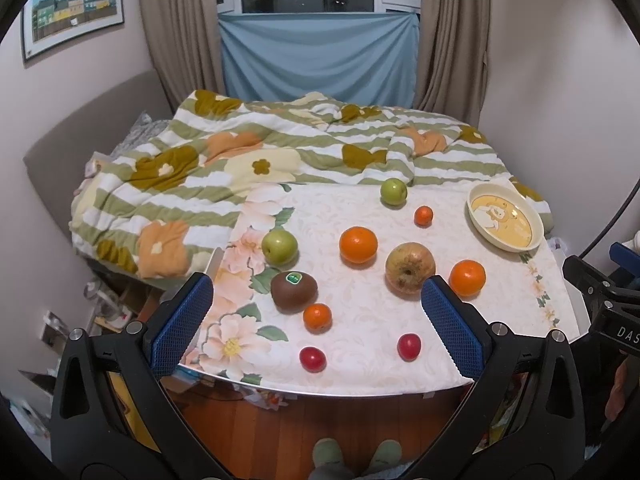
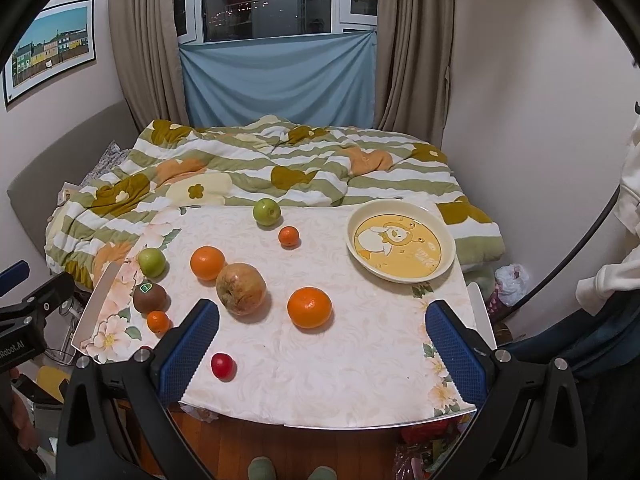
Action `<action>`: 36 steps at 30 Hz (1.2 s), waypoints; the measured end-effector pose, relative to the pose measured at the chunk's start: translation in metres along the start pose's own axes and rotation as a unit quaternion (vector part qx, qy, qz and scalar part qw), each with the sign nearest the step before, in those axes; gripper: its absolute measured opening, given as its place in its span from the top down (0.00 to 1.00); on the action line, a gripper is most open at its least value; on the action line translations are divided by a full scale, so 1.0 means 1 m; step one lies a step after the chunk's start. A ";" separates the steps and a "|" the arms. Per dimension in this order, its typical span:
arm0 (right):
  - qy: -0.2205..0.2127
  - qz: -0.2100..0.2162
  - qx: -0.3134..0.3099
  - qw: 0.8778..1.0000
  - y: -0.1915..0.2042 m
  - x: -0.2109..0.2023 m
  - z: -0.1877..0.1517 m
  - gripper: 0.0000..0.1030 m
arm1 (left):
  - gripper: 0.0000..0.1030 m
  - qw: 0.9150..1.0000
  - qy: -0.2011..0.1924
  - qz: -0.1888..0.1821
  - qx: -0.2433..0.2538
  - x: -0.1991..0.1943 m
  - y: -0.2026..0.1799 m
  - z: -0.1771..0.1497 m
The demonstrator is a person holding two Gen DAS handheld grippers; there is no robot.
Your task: Organize fruits
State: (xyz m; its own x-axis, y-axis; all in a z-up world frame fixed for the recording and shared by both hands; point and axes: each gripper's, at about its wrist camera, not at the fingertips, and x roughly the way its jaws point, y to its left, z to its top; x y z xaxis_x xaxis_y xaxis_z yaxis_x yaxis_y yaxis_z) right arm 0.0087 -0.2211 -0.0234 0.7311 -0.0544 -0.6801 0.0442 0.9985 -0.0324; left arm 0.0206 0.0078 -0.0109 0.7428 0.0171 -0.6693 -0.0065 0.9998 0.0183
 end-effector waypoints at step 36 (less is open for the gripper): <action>0.000 0.004 0.001 1.000 0.001 0.003 0.001 0.00 | 0.00 1.000 0.000 0.001 0.001 0.000 0.000 0.001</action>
State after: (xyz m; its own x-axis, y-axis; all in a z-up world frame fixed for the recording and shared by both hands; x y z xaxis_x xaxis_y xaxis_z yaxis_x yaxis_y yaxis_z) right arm 0.0121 -0.2198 -0.0247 0.7314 -0.0467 -0.6804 0.0402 0.9989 -0.0255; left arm 0.0213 0.0075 -0.0099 0.7425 0.0191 -0.6696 -0.0071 0.9998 0.0207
